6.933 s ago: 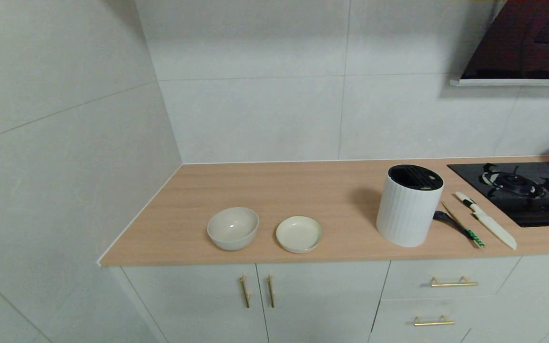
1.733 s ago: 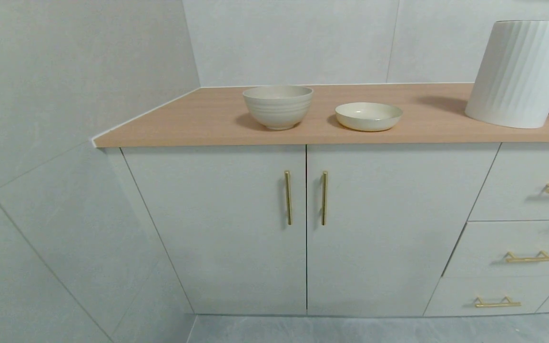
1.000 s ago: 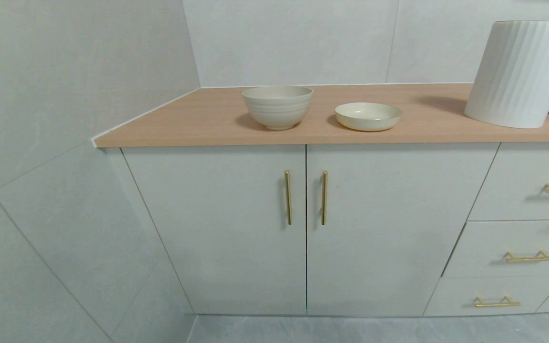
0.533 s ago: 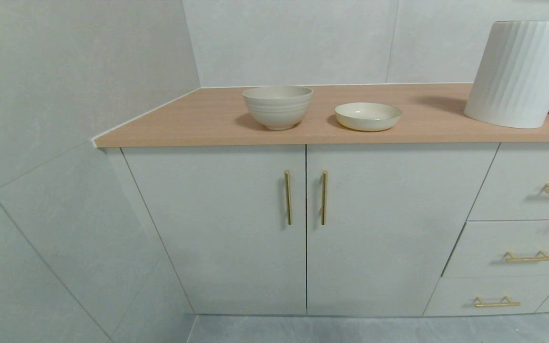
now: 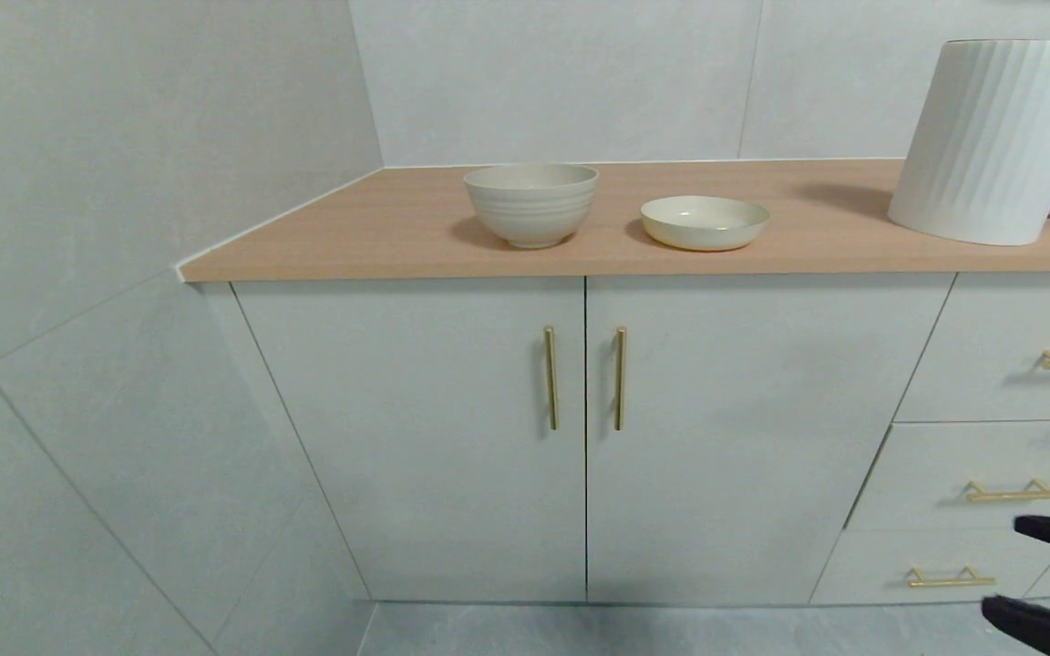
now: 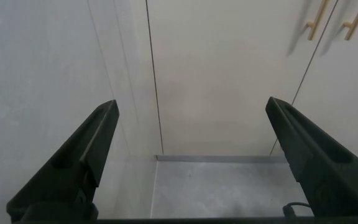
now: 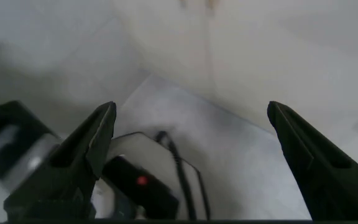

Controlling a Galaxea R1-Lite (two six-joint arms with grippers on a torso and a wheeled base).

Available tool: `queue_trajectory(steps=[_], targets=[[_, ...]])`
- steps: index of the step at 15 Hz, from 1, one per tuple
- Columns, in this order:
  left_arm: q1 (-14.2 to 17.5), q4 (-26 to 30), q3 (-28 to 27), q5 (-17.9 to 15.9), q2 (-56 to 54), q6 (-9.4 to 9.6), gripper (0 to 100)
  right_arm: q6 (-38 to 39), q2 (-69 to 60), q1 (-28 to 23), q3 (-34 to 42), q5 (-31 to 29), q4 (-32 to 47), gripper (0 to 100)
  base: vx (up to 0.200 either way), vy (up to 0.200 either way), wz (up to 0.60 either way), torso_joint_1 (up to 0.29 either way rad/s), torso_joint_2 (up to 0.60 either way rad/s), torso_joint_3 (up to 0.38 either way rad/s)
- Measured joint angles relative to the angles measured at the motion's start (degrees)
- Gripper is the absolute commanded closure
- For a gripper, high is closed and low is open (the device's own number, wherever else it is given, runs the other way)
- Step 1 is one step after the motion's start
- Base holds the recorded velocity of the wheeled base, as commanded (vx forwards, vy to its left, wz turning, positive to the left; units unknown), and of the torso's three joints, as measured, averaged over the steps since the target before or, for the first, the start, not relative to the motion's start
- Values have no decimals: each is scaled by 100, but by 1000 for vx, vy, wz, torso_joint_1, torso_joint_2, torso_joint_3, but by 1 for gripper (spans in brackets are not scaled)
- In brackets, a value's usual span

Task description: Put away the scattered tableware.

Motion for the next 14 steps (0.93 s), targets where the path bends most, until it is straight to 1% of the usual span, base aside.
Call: queue_trajectory(steps=[3, 7, 9, 10, 11, 13, 14], targets=[[0, -2, 0, 0, 0, 0, 0, 127, 1570, 429, -1075, 13, -397, 0, 0, 0, 0, 0, 0, 0], [2, 0, 0, 0, 0, 0, 0, 184, 3301, 685, -2365, 22, -752, 0, 0, 0, 0, 0, 0, 0], [-1, -2, 0, 0, 0, 0, 0, 414, 4031, 802, -2948, 21, -794, 0, 0, 0, 0, 0, 0, 0], [0, 0, 0, 2, 0, 0, 0, 649, 4376, 866, -3206, 18, -887, 0, 0, 0, 0, 0, 0, 0], [0, 0, 0, 0, 0, 0, 0, 857, 4671, 920, -3357, 13, -1057, 0, 0, 0, 0, 0, 0, 0], [0, 0, 0, 2, 0, 0, 0, 1175, 5248, 973, -3482, -15, -2009, 0, 0, 0, 0, 0, 0, 0], [0, 0, 0, 0, 0, 2, 0, 1285, 5449, 984, -3484, -52, -2239, 0, 0, 0, 0, 0, 0, 0]])
